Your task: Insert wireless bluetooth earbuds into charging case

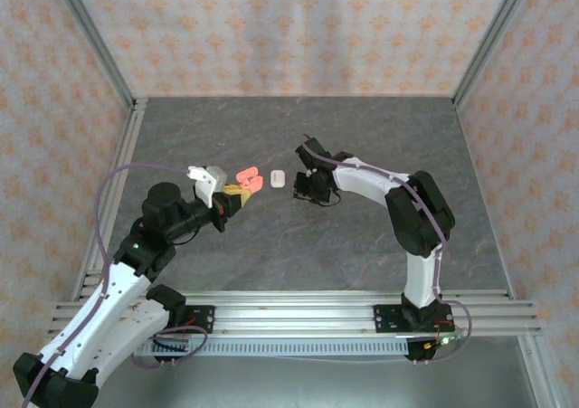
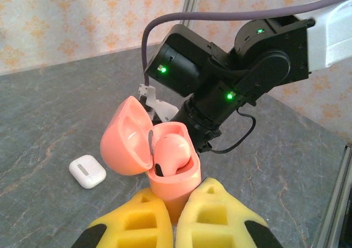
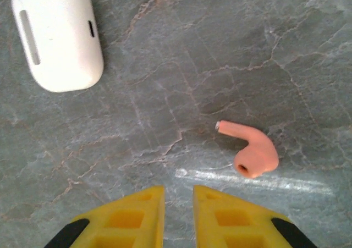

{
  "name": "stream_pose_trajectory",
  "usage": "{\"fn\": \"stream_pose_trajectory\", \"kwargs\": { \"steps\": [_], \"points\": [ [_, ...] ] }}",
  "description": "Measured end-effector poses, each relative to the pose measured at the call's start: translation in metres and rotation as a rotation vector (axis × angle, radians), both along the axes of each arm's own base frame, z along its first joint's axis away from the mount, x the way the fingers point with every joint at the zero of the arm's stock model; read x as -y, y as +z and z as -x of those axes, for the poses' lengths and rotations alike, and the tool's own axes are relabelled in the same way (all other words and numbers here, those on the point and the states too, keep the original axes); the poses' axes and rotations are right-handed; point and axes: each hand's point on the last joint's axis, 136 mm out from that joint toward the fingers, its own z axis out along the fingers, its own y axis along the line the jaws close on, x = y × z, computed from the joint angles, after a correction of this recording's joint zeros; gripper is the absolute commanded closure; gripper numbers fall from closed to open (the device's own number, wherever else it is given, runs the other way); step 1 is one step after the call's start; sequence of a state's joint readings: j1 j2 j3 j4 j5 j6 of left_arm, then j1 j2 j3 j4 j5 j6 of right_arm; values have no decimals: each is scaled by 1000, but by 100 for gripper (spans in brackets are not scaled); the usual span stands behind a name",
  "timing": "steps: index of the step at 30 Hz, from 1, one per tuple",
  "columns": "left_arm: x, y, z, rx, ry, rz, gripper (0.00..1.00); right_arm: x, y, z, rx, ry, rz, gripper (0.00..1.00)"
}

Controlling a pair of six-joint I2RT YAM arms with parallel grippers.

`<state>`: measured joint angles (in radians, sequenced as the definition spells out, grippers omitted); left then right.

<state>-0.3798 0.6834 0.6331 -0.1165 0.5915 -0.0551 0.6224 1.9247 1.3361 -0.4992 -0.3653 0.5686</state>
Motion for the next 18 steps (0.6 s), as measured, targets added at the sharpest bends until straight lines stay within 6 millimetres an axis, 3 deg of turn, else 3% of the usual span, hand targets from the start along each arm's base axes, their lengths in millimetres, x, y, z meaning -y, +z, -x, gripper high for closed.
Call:
{"fn": "stream_pose_trajectory", "kwargs": {
  "steps": [8, 18],
  "points": [
    [0, 0, 0, 0, 0, 0, 100, 12, -17, 1, -46, -35, -3, 79],
    [0, 0, 0, 0, 0, 0, 100, 29, -24, -7, -63, -69, 10, 74]
  ]
}}
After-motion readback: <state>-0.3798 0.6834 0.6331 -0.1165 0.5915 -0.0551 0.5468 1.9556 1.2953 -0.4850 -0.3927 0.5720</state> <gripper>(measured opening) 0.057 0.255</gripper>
